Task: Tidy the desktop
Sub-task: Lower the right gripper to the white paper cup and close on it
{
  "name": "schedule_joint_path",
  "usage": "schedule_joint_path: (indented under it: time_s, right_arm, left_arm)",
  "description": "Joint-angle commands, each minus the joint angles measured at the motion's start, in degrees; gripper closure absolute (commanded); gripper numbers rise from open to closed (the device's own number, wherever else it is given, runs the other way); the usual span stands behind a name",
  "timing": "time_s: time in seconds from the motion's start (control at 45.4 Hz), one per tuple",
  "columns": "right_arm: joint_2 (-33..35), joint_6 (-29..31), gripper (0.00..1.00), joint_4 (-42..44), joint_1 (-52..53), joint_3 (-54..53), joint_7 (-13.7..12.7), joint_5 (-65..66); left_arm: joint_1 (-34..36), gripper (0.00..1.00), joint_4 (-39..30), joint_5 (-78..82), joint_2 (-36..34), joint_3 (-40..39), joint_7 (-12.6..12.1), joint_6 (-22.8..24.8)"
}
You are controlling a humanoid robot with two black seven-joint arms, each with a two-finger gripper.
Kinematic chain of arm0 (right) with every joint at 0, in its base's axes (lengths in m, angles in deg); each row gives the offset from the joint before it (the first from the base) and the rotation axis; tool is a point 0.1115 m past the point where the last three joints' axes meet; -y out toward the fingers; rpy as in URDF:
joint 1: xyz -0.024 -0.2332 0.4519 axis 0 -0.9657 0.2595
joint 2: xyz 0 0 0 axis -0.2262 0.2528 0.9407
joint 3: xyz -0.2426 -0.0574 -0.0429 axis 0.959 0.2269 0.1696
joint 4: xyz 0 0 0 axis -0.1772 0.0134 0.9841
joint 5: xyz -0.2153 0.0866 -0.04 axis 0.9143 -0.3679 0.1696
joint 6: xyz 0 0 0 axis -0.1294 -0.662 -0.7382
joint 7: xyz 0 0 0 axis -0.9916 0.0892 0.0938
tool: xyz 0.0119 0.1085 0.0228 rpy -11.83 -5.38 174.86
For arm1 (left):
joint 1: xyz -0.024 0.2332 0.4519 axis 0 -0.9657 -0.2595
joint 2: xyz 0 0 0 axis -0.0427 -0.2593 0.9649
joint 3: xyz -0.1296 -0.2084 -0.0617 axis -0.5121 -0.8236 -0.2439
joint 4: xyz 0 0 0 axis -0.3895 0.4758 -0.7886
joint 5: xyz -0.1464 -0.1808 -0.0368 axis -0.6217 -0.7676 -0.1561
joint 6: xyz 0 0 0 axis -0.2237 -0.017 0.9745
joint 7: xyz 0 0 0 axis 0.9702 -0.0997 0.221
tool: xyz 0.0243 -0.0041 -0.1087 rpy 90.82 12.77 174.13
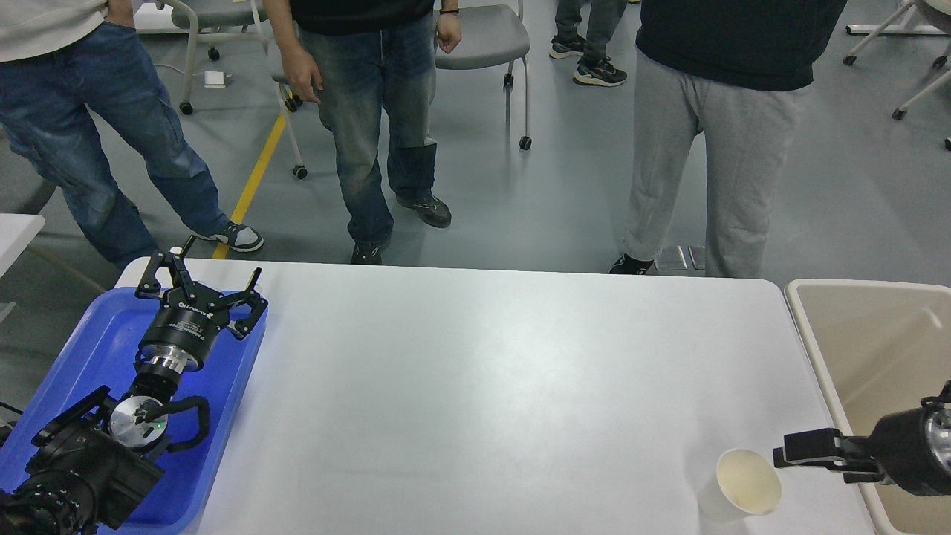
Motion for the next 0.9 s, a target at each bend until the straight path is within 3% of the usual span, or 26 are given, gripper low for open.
schedule_joint_path:
  time_s: [0.0,0.572,0.881]
  right_arm:
    - [-2.8,-1.7,0.0,0.1,-1.9,-0.1,0.0,1.3]
    - [-8.7,-3.9,0.0,5.0,-5.1,-1.0,0.2,4.2]
    - [-10.0,-4.5,0.02,7.1,-6.2,-0.9,2.4,7.0]
  left_arm:
    - [0.0,0.0,0.0,0.0,0.0,0.0,0.0,0.0]
    - [0.0,0.0,0.0,0.0,0.0,0.0,0.0,0.0]
    - [0.0,0.0,0.0,0.0,0.0,0.0,0.0,0.0]
